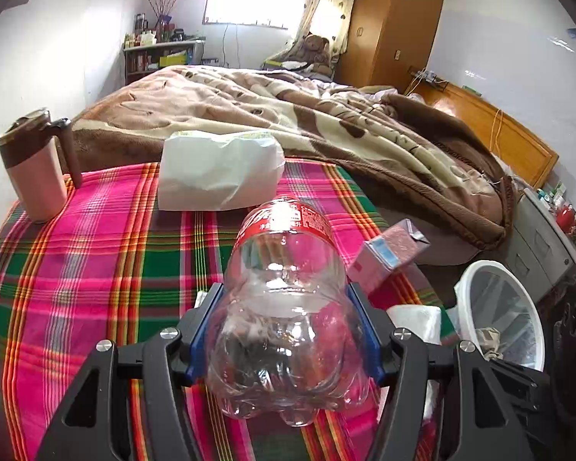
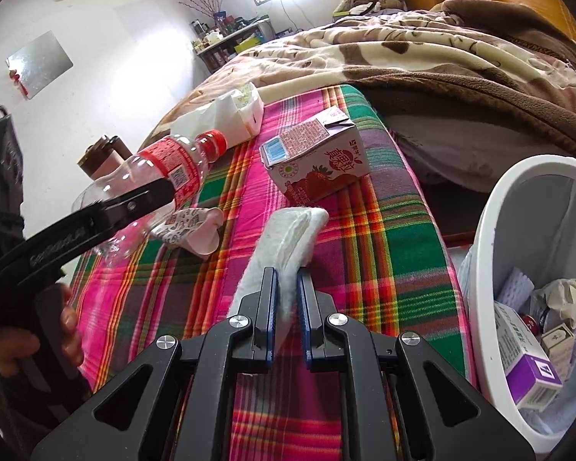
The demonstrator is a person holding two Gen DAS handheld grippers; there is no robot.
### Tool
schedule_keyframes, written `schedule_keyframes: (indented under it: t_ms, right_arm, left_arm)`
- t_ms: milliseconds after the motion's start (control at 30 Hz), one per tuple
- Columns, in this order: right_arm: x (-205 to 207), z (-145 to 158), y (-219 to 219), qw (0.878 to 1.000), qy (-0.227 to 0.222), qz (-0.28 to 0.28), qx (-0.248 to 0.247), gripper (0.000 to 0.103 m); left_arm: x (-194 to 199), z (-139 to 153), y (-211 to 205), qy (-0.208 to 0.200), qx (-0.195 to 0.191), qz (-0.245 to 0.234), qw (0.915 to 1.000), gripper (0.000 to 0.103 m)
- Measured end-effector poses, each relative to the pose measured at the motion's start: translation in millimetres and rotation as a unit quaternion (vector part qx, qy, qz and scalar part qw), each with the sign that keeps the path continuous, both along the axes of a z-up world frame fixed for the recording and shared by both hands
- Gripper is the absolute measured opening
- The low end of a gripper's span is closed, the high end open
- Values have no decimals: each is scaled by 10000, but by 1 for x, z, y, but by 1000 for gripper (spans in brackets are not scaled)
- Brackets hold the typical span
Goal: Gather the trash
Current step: 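Grasp the clear red-labelled plastic bottle with the left tool while the right tool grasps the white folded tissue, then carry the bottle and tissue over the white wastebasket with both tools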
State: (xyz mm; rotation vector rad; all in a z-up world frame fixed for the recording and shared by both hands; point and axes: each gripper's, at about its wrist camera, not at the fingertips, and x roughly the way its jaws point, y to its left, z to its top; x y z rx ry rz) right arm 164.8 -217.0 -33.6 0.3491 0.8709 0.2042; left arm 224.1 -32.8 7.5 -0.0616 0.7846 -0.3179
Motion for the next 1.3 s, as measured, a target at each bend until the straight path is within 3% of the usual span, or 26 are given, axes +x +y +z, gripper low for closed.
schedule_keyframes:
  t_ms: [667,1300]
  right_arm:
    - [-40,32,-17,9983,-519,-247,-27,11]
    - [-75,51,-78,9909,-880,-1016,-99,11]
  left_arm:
    - [-75,24,-8,-473,-164,-287,9983,64]
    - [-106,34,-79,-725,-106,-1037,9919,64]
